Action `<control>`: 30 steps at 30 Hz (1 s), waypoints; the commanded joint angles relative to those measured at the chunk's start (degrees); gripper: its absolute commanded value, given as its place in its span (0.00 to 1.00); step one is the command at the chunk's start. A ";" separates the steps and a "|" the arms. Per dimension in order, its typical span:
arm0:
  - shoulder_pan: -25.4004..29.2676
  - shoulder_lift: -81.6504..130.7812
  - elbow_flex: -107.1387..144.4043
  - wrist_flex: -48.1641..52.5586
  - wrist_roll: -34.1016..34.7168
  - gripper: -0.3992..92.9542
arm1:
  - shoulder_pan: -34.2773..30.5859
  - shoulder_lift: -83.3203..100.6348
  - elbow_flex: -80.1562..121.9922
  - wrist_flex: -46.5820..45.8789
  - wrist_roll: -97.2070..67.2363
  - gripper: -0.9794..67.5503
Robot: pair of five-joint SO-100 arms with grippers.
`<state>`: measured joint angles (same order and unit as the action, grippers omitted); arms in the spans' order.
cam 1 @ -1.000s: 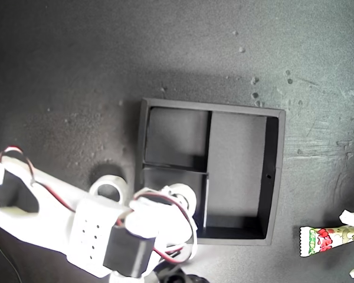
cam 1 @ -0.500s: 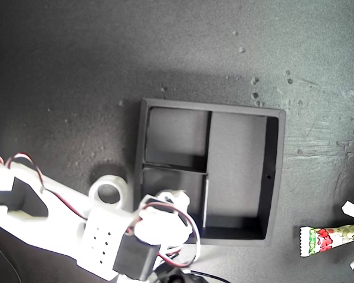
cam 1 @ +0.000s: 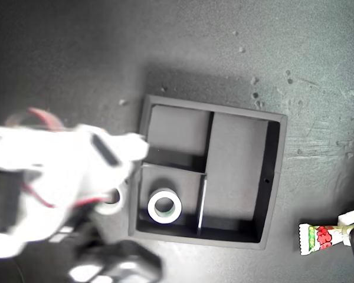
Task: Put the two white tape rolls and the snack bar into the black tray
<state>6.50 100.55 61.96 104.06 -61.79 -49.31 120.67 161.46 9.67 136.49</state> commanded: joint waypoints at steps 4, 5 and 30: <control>10.90 22.85 29.53 -12.57 -12.92 0.14 | 5.62 3.69 -6.94 18.54 -3.60 0.01; 12.48 21.97 31.73 -14.41 -14.33 0.14 | 6.59 5.36 -9.58 24.17 -4.04 0.01; 24.26 -2.46 31.82 -23.38 -21.53 0.15 | 21.71 7.47 -46.93 83.94 -3.87 0.01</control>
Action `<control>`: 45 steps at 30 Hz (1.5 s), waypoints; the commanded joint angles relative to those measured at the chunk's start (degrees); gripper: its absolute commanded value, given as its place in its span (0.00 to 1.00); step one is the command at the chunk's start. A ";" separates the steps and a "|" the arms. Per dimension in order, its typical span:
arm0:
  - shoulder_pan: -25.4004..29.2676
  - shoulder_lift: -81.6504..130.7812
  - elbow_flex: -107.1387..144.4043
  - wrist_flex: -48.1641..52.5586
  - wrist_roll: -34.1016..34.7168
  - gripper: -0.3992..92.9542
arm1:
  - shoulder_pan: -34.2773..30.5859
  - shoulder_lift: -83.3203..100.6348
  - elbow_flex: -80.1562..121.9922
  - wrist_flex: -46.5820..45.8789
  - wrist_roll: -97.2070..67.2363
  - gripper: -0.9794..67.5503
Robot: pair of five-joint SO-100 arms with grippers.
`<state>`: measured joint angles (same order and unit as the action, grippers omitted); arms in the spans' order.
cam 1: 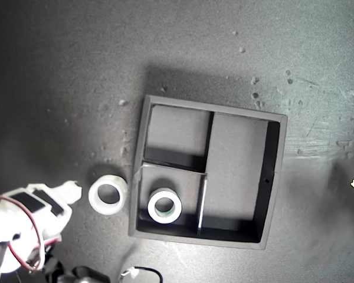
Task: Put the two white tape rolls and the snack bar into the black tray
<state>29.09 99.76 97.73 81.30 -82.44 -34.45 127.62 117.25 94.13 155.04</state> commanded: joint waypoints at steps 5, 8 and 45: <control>3.87 -6.59 -7.82 -0.79 -1.93 0.15 | 18.72 0.35 -5.63 -4.22 -55.02 0.01; 3.43 -8.17 -8.26 -1.93 -1.76 0.15 | 23.47 0.35 -8.17 -6.59 -68.64 0.00; -13.10 -15.03 -33.05 19.34 11.51 0.01 | 23.82 -68.38 -67.15 -19.78 -115.31 0.01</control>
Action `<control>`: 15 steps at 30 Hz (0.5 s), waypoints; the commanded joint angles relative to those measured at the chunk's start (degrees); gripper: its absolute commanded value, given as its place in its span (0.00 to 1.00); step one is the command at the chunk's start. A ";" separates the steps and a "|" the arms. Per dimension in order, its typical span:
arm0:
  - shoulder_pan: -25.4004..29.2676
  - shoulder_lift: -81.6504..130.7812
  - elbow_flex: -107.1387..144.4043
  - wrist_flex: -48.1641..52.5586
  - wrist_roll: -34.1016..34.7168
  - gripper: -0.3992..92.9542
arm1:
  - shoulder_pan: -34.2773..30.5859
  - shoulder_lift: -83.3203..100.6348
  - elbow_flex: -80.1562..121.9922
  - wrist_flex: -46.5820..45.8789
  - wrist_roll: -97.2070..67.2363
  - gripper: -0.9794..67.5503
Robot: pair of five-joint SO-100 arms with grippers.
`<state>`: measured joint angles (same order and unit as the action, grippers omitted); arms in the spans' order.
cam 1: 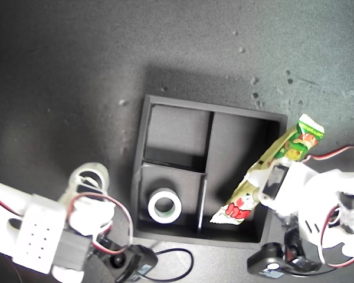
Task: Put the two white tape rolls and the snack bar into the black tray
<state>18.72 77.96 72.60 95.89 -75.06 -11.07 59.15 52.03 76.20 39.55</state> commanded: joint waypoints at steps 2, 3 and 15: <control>-5.19 6.50 -15.64 6.24 9.49 0.01 | 0.44 -1.58 -1.67 -2.99 1.05 0.01; -6.59 5.19 -19.78 6.86 11.95 0.01 | 0.44 -2.20 -1.32 -3.69 1.67 0.01; -17.14 -29.00 -59.94 8.88 26.28 0.01 | 0.00 -3.34 -9.76 8.00 12.57 0.79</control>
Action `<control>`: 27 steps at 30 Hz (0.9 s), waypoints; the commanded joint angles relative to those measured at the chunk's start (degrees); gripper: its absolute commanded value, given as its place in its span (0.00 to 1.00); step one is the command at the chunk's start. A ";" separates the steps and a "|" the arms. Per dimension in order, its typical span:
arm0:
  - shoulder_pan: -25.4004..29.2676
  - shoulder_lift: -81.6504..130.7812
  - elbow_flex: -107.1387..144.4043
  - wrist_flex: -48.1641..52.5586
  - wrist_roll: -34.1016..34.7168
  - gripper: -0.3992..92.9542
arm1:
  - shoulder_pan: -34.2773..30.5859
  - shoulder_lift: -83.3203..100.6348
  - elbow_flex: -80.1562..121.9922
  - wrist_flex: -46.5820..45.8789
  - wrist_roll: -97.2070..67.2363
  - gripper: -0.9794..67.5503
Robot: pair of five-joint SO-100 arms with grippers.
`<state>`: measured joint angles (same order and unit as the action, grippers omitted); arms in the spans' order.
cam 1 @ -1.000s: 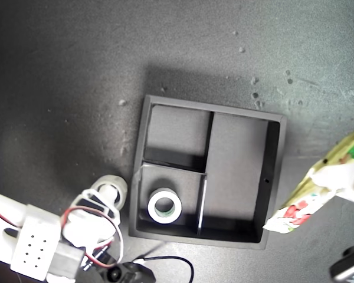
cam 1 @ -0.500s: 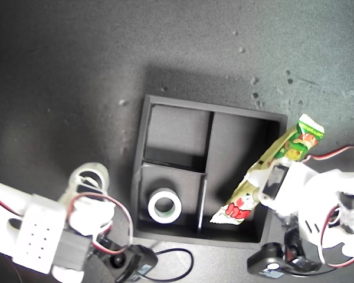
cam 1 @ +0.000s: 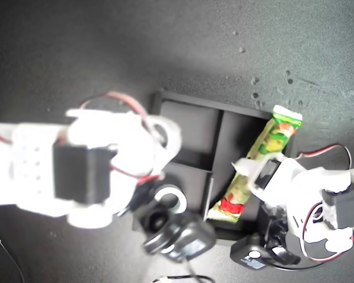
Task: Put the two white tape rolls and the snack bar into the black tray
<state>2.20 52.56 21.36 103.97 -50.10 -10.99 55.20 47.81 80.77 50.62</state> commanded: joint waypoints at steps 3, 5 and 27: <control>-0.62 -7.47 -10.72 0.79 1.05 0.01 | 0.26 0.62 -13.89 9.49 2.29 0.79; -0.53 -10.20 -12.48 0.79 1.05 0.01 | 0.44 0.62 -19.86 13.45 3.08 0.78; -6.15 3.78 -3.96 1.05 0.09 0.15 | 5.01 17.93 -28.74 22.41 23.29 0.14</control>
<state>-2.37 43.42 13.01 103.97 -49.04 -5.10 67.50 16.79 102.66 69.43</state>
